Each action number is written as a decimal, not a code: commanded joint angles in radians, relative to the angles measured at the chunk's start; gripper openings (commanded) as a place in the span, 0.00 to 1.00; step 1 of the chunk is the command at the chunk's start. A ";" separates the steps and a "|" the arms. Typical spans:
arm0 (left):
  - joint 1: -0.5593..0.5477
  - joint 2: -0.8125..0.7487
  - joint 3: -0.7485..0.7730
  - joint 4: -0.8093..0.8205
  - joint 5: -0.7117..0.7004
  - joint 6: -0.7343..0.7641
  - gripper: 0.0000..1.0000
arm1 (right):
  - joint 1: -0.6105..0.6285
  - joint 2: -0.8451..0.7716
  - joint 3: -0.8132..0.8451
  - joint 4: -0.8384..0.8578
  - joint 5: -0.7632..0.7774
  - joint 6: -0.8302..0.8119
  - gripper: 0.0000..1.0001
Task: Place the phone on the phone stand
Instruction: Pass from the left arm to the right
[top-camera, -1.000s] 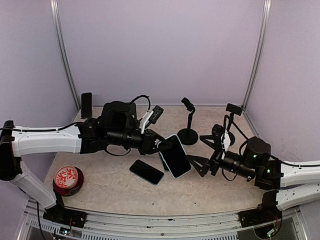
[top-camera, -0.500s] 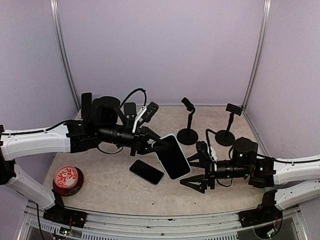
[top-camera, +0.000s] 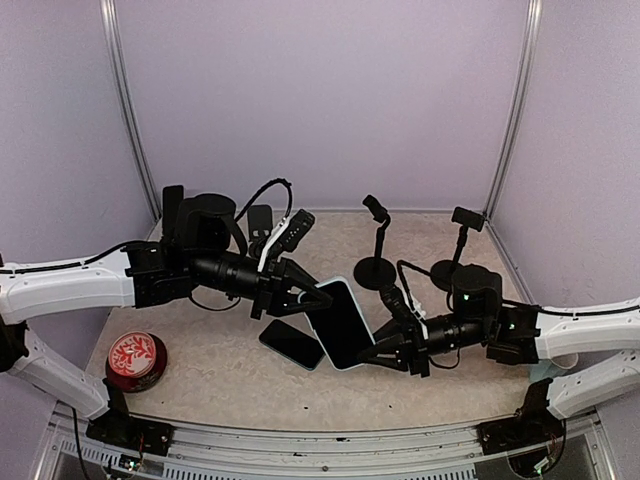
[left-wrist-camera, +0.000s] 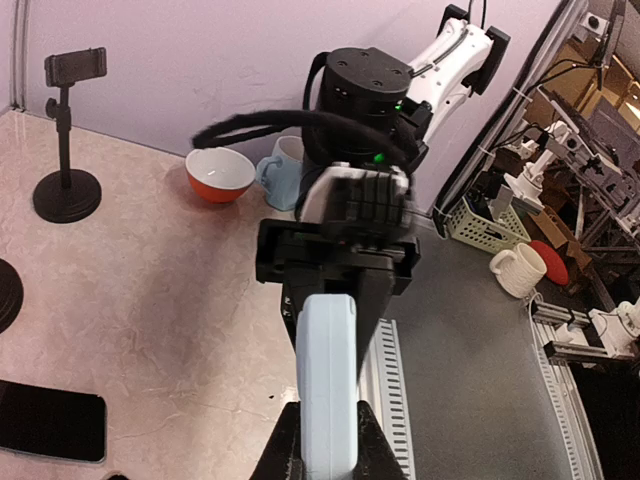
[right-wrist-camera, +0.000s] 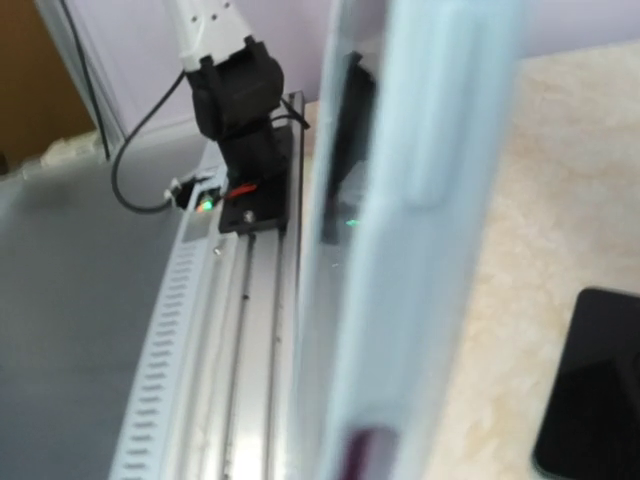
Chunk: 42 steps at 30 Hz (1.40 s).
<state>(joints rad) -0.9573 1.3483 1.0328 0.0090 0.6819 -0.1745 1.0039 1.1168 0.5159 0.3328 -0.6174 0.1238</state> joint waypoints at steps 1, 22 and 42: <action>0.003 -0.026 0.000 0.045 0.010 0.021 0.00 | -0.007 0.012 0.035 0.005 -0.045 0.000 0.02; 0.058 -0.034 -0.031 0.088 -0.190 -0.113 0.99 | -0.013 -0.016 0.083 -0.014 0.288 -0.065 0.00; 0.066 0.016 -0.054 0.174 -0.540 -0.518 0.99 | 0.070 0.048 0.148 -0.047 0.972 -0.123 0.00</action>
<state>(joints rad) -0.8768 1.3365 0.9764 0.1390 0.2199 -0.6273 1.0332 1.1316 0.5930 0.2382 0.1829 0.0322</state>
